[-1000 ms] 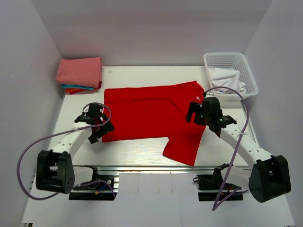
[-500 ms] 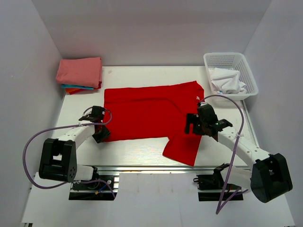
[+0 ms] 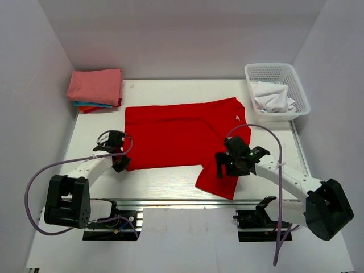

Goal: Fold and stack the t-shirts
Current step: Grap the side of the flattened tshirt closest away from the robot with both arms

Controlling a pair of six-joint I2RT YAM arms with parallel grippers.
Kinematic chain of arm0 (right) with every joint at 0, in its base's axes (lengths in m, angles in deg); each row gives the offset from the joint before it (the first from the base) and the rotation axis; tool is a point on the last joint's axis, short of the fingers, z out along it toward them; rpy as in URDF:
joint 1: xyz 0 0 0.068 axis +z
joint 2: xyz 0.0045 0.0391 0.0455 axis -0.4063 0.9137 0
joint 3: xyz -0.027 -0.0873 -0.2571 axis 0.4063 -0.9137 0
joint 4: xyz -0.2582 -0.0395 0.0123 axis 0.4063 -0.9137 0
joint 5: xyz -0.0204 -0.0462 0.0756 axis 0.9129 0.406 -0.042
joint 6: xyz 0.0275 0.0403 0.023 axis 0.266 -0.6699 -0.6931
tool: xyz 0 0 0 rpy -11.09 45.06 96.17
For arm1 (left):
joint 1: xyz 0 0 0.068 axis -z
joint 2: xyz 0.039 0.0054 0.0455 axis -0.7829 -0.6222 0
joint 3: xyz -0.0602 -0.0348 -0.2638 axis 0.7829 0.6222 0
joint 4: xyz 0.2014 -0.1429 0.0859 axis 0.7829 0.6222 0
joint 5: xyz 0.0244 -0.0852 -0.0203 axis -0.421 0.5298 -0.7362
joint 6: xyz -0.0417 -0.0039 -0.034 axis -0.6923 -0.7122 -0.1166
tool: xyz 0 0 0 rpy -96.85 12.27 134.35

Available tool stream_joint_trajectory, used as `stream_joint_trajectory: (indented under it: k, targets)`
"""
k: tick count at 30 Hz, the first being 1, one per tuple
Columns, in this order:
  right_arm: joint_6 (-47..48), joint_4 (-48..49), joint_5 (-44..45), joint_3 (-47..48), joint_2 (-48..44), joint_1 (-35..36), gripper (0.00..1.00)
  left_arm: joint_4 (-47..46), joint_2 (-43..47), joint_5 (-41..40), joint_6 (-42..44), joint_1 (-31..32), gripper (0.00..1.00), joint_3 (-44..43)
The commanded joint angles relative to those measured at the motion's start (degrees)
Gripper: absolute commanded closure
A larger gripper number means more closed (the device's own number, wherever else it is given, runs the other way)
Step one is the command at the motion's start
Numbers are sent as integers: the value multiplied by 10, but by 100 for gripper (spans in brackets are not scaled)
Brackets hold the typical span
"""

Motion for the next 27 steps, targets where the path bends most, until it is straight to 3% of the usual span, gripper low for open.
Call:
stream_joint_trajectory:
  k: [1,9,16,23,27]
  targets:
    - [-39,-58,-5,20,13,37,10,-1,31,-9,4,-1,100,14]
    - [-141,-101,30,-2,43,132,17,-10,30,3,19,-1,100,14]
    - [-171,-75,28,-33,67,156,21,-15,7,14,25,-1,100,14]
    - [-157,-16,33,-42,90,161,42,-9,13,14,25,4,100,9]
    - [-150,5,26,-34,85,160,72,-3,18,19,30,4,100,3]
